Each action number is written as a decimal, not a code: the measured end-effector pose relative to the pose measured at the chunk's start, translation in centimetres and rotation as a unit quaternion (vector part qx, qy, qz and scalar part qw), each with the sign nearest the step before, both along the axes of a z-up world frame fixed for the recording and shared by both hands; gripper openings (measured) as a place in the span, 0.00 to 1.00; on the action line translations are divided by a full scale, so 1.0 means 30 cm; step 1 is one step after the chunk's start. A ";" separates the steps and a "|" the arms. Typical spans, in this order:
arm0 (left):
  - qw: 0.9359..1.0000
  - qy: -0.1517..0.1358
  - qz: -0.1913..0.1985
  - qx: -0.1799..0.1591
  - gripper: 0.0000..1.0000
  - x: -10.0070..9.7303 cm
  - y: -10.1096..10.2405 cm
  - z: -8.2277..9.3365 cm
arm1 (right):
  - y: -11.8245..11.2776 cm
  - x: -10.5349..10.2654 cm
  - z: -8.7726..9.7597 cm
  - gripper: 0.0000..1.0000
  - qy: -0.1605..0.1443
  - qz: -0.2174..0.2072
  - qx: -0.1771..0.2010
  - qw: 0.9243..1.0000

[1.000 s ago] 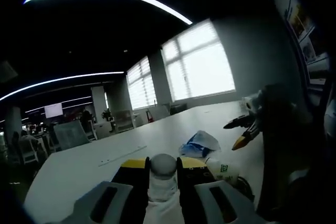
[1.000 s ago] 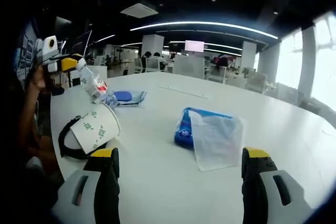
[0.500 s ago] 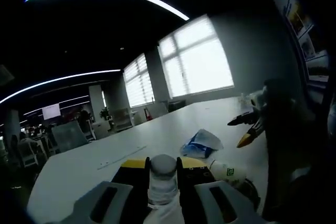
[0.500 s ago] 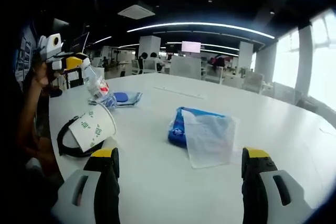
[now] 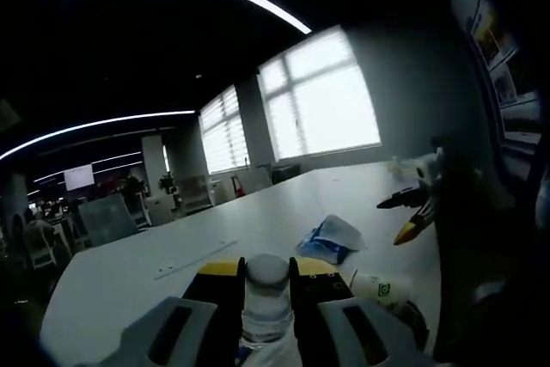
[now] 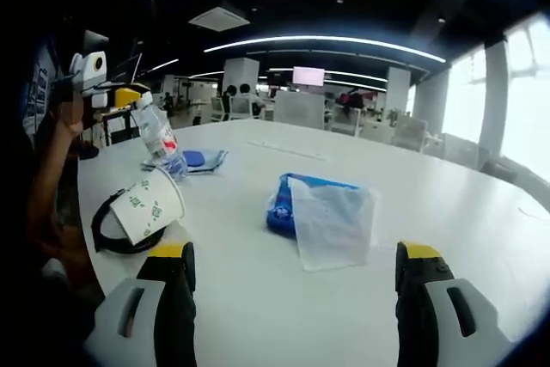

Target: Arrange the tabletop items into an orderly group along one side of the table until the central work area is clear of visible clutter.

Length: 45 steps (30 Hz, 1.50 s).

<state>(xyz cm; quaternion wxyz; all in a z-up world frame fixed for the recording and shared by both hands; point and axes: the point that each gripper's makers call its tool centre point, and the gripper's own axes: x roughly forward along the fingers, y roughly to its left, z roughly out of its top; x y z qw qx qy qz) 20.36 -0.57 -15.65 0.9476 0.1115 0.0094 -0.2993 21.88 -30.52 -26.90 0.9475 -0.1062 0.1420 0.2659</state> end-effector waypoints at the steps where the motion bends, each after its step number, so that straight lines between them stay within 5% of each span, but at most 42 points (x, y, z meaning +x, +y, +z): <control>1: 1.000 0.002 -0.001 -0.002 0.18 0.006 0.002 0.002 | 0.000 0.000 0.001 0.94 0.000 0.000 0.000 1.000; 33: 0.996 0.066 -0.045 -0.030 0.18 0.171 -0.007 0.016 | -0.045 0.002 0.010 0.94 0.000 -0.012 -0.003 1.000; 45: 0.996 0.069 -0.051 -0.023 0.19 0.164 -0.021 0.015 | -0.064 -0.005 0.012 0.93 -0.001 -0.018 -0.002 1.000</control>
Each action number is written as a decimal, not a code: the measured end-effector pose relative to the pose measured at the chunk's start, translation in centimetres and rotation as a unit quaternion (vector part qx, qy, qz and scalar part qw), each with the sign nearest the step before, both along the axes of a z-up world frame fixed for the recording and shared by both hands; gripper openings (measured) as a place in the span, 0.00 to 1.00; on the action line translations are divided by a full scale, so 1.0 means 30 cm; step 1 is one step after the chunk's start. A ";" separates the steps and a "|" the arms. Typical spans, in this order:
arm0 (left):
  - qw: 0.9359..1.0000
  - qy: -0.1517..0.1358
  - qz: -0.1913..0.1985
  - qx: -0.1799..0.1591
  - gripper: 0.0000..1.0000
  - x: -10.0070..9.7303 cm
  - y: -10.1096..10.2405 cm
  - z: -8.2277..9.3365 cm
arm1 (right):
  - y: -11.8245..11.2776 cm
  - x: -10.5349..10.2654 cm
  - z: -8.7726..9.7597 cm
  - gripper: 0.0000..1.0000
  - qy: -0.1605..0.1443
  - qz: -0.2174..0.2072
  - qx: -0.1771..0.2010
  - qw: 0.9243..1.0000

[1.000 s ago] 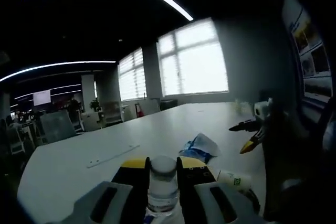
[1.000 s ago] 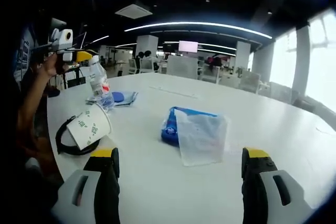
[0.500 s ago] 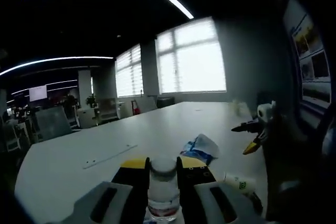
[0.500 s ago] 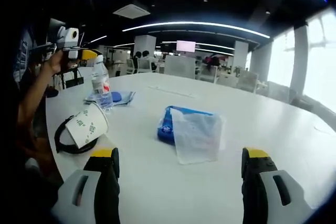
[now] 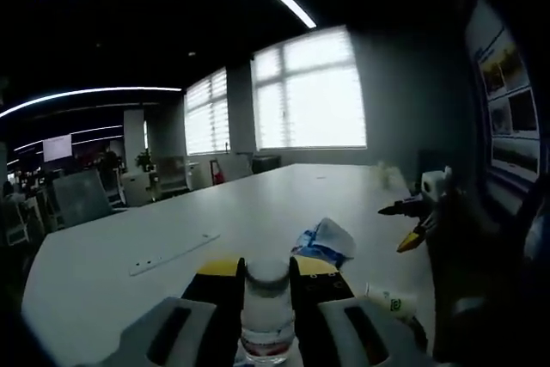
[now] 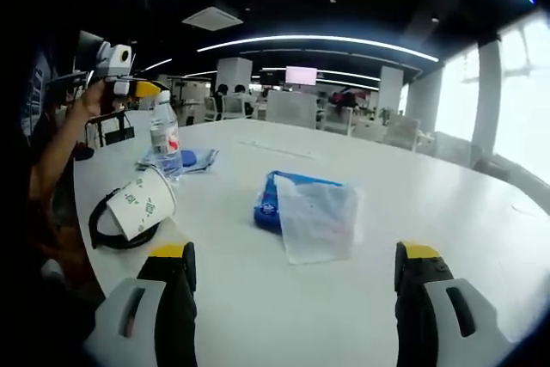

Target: Arrange the tabletop items into an orderly group along one side of the table until the central work area is clear of visible clutter.

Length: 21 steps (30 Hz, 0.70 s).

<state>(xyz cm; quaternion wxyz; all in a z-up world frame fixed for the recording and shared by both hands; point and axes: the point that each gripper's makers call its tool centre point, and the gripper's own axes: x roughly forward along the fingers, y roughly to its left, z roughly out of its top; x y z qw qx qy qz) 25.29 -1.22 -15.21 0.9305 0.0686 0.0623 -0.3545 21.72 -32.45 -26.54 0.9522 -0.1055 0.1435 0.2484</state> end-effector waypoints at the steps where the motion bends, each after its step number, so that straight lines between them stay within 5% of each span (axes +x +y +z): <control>1: 1.000 -0.003 0.000 0.002 0.19 -0.001 0.000 0.000 | 0.001 -0.001 0.000 0.93 0.000 0.001 0.000 1.000; 21: 1.000 -0.017 0.019 0.017 0.22 0.012 -0.006 -0.015 | 0.008 -0.010 -0.007 0.93 0.001 0.000 0.001 1.000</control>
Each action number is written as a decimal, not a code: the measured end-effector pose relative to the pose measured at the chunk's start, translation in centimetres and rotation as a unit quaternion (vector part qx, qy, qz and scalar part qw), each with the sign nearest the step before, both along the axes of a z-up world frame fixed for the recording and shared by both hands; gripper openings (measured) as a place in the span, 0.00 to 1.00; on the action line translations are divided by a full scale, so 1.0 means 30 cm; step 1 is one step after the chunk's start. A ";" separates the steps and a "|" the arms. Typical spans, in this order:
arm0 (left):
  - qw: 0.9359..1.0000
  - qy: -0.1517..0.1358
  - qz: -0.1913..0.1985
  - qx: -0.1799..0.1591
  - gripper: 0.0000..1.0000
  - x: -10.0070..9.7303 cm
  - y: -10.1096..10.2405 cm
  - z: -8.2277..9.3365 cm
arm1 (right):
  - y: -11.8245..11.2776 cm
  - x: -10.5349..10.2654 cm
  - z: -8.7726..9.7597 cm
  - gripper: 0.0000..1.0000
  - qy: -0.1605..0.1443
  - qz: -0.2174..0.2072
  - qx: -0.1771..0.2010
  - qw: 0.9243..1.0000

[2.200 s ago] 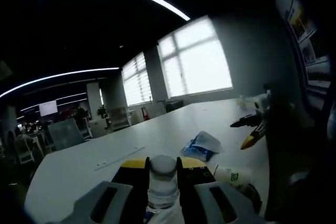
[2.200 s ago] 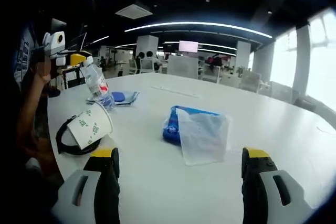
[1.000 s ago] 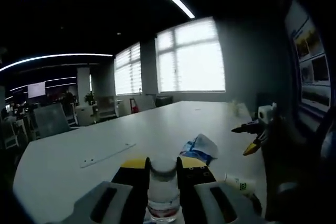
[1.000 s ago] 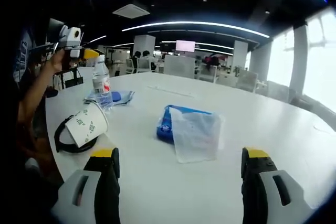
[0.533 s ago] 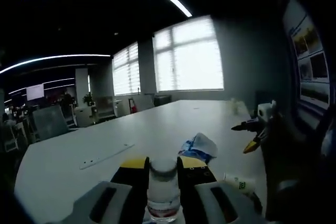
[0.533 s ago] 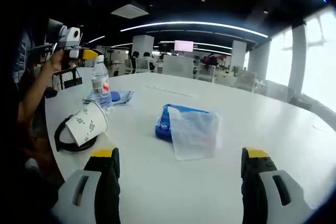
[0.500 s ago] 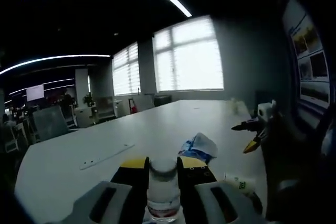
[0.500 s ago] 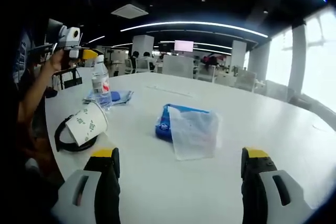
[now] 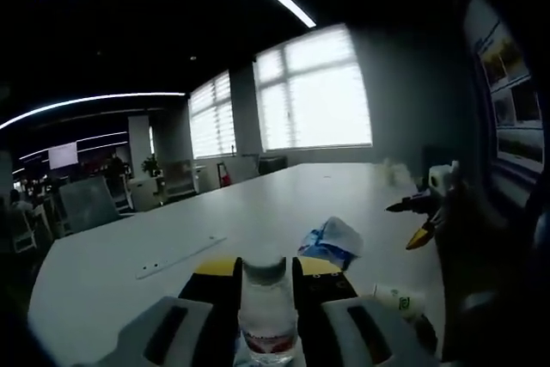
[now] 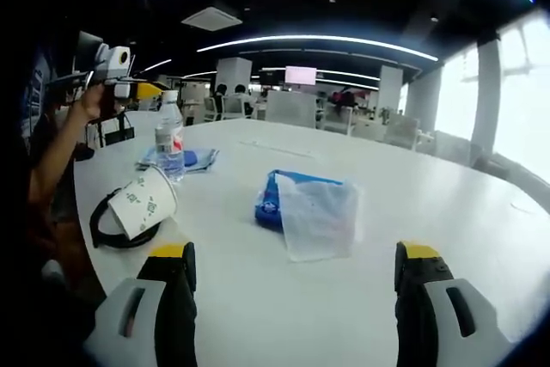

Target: Arrange the tabletop items into an orderly group along one side of the table until the central work area is clear of visible clutter.

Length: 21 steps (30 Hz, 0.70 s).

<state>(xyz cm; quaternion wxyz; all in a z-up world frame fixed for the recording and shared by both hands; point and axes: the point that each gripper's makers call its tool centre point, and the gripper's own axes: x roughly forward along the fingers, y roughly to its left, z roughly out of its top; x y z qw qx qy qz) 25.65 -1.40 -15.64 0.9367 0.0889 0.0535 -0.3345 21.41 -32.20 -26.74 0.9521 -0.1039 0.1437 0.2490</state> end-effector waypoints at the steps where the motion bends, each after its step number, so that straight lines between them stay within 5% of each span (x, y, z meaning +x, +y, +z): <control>1: 1.000 -0.001 0.001 0.001 0.23 0.000 -0.002 0.000 | 0.001 -0.001 0.000 0.93 0.000 0.000 0.000 1.000; 7: 1.000 -0.007 0.009 0.021 0.28 0.015 -0.011 -0.009 | -0.012 -0.002 -0.004 0.93 0.001 -0.003 0.000 1.000; 21: 1.000 -0.006 0.010 0.007 0.28 0.000 0.006 -0.018 | -0.023 -0.002 -0.002 0.94 0.000 -0.005 0.002 1.000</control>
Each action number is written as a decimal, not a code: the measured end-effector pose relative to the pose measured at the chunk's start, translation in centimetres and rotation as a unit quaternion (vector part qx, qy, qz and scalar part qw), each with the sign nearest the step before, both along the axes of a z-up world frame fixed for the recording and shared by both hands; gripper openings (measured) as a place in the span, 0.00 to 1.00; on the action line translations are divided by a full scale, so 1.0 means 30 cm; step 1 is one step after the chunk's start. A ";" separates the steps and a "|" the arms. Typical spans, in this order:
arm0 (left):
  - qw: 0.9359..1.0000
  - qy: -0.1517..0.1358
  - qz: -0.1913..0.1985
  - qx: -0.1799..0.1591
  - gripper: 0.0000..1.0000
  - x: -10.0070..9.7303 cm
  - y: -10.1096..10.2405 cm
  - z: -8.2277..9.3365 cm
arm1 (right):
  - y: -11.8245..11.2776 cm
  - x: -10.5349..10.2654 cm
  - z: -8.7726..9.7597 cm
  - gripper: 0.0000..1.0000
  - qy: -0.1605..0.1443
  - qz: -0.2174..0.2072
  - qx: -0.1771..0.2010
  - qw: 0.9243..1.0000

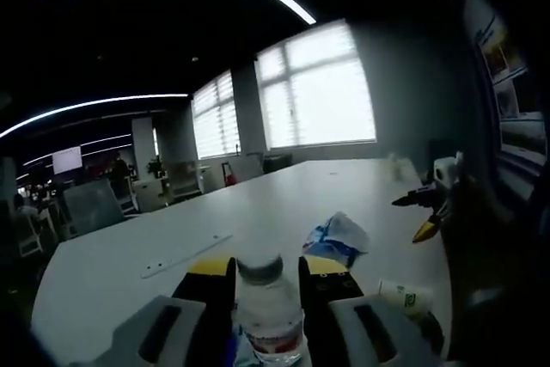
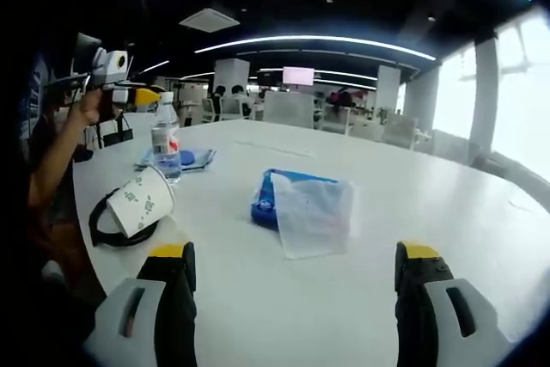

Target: Arrange the tabletop items into an orderly group along one side of the table until the central work area is clear of visible clutter.

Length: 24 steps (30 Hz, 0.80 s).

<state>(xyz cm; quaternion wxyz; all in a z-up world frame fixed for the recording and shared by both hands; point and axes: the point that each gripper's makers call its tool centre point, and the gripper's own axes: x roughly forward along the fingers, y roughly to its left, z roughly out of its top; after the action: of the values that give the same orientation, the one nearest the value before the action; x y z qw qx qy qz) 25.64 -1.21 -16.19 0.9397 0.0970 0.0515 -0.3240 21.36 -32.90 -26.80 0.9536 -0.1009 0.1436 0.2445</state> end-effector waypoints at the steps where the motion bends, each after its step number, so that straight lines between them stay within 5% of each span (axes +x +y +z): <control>1: 1.000 0.002 -0.003 -0.001 0.29 -0.003 -0.002 -0.002 | 0.002 -0.001 0.000 0.94 0.000 0.000 0.000 1.000; 24: 1.000 0.008 -0.011 0.002 0.34 -0.030 0.008 -0.027 | 0.035 0.006 0.064 0.94 -0.013 0.014 -0.012 1.000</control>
<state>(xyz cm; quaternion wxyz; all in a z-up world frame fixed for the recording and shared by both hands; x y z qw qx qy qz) 24.76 -0.98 -16.98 0.9353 0.0969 0.0580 -0.3353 21.53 -31.84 -24.89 0.9507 -0.1171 0.1323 0.2547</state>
